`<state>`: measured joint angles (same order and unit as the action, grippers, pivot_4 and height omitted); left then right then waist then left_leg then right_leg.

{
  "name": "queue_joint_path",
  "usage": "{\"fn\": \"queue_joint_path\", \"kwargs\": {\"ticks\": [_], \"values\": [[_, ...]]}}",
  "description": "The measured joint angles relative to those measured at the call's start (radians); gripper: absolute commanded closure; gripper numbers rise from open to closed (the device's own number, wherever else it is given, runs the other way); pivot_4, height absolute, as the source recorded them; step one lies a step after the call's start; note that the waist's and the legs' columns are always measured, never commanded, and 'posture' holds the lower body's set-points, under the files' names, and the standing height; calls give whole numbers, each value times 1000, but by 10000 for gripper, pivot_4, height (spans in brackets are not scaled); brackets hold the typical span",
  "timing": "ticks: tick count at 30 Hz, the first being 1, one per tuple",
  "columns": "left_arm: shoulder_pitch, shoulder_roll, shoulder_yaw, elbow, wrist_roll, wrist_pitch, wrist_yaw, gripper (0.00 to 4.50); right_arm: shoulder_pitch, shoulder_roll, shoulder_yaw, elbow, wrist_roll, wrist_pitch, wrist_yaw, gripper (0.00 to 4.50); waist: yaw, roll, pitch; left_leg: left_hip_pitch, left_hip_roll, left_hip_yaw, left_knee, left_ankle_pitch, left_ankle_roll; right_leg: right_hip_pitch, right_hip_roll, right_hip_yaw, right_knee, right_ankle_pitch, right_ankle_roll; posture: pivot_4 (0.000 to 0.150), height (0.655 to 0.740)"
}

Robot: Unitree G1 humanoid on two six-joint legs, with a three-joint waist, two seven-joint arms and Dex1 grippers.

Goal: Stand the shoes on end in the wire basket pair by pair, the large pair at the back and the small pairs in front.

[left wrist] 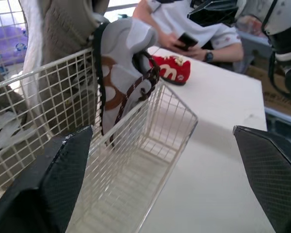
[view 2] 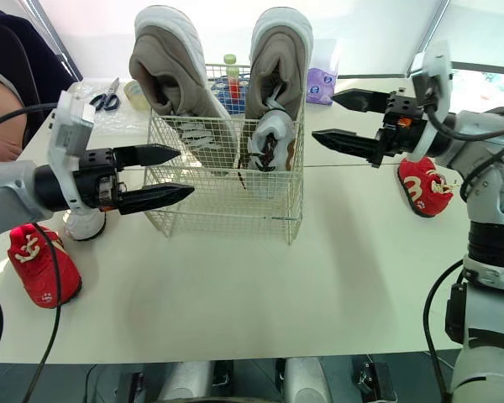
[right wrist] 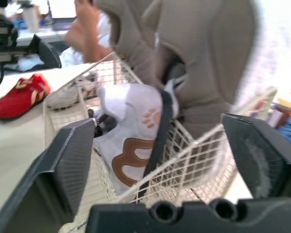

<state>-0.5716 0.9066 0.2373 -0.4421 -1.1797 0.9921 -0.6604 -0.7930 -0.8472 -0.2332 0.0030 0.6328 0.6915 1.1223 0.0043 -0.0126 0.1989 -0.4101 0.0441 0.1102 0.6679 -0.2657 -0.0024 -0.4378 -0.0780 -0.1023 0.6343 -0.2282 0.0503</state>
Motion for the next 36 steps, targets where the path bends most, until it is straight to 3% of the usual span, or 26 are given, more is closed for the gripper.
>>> {"fn": "queue_joint_path", "kwargs": {"ticks": [5,9,12,14,21,24,34,36], "values": [[-25,-8,29,80,-3,8,58,147,-75,-35,-53,-29,149,179,-44,0,-2,0,0,0,0,0,0,0,0,-1,0,1,1,0,0,1500,7400],[-18,157,162,319,88,24,84,147,-171,-90,-78,-190,385,362,-13,0,-18,-2,-1,0,4,-1,-2,-2,3,-2,5,0,1,0,-1,1500,7400],[10,305,147,552,234,6,22,147,-93,-86,23,-341,441,390,43,0,-22,-3,-2,2,5,0,-3,-2,3,-2,5,0,0,0,-1,1500,7400],[-3,335,90,690,344,-34,-14,147,-26,-72,119,-405,426,375,74,0,-15,-3,-2,1,4,0,-3,-2,4,-2,3,0,0,0,-1,1500,7400],[-166,260,-170,1094,677,-271,-189,147,36,-19,301,-448,244,198,117,0,15,-8,-5,-4,2,1,2,-3,5,-4,1,-2,0,1,-2,1500,7400],[-280,205,-226,1246,780,-345,-241,147,42,19,332,-450,213,168,105,0,9,-9,-5,-15,4,0,14,-2,4,-8,2,-6,4,1,-2,1500,7400],[-443,45,-287,1603,1032,-506,-199,147,60,34,305,-465,217,175,35,0,8,-10,-6,-15,2,1,17,-6,11,-8,-1,-6,8,1,0,1500,7400],[-467,33,-283,1633,1055,-519,-186,8564,61,31,293,-473,218,177,21,0,8,-10,-6,-15,2,1,17,-7,11,-8,-1,-6,9,1,0,1500,7400]]}}
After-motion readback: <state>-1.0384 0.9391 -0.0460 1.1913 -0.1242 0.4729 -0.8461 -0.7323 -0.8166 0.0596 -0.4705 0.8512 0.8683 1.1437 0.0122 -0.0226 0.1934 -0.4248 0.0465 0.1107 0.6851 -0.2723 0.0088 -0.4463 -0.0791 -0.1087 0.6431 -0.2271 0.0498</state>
